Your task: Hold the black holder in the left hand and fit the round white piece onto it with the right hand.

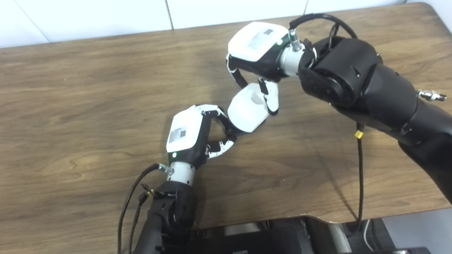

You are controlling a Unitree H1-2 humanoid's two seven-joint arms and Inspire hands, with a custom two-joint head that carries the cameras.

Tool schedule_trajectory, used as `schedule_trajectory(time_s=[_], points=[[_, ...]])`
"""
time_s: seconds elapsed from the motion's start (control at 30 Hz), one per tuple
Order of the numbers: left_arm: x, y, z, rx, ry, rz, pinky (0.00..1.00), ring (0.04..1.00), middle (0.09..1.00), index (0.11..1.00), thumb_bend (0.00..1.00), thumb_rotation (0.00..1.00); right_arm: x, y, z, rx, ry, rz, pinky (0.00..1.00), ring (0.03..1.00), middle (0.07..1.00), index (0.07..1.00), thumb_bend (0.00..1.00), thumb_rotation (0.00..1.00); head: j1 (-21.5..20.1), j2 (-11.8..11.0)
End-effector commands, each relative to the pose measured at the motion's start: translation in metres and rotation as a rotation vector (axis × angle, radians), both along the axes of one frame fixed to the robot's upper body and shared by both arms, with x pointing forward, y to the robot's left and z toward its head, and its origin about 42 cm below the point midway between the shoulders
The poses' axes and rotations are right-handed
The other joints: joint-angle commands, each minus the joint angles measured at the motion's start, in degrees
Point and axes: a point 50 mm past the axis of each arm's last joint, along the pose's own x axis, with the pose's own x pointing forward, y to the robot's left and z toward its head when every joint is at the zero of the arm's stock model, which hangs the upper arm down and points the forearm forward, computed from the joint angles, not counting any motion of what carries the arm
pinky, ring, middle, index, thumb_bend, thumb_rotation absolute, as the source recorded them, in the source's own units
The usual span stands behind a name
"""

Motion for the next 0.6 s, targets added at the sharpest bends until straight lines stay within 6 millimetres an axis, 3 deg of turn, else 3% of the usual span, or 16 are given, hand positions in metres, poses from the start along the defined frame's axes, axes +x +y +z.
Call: schedule_trajectory(time_s=[0.0,0.13,0.57], points=[[0.0033,-0.0023,0.0167,-0.014,-0.077,-0.010,0.87,0.811,0.745,0.483,0.52,0.05,0.0014,-0.0041,0.0103,-0.017,0.038,-0.050,0.70,0.948,0.835,0.478,0.59,0.14,0.0,0.1],[0.0033,-0.0025,0.0162,-0.018,-0.075,-0.010,0.88,0.810,0.745,0.483,0.52,0.05,0.0006,-0.0040,0.0121,-0.006,0.039,-0.044,0.72,0.946,0.838,0.479,0.53,0.15,-0.1,0.1],[0.0064,-0.0059,0.0138,-0.009,-0.078,-0.010,0.88,0.809,0.744,0.483,0.52,0.05,-0.0002,-0.0033,0.0195,0.029,0.057,-0.015,0.75,0.932,0.813,0.483,0.52,0.15,-0.1,-0.4]])
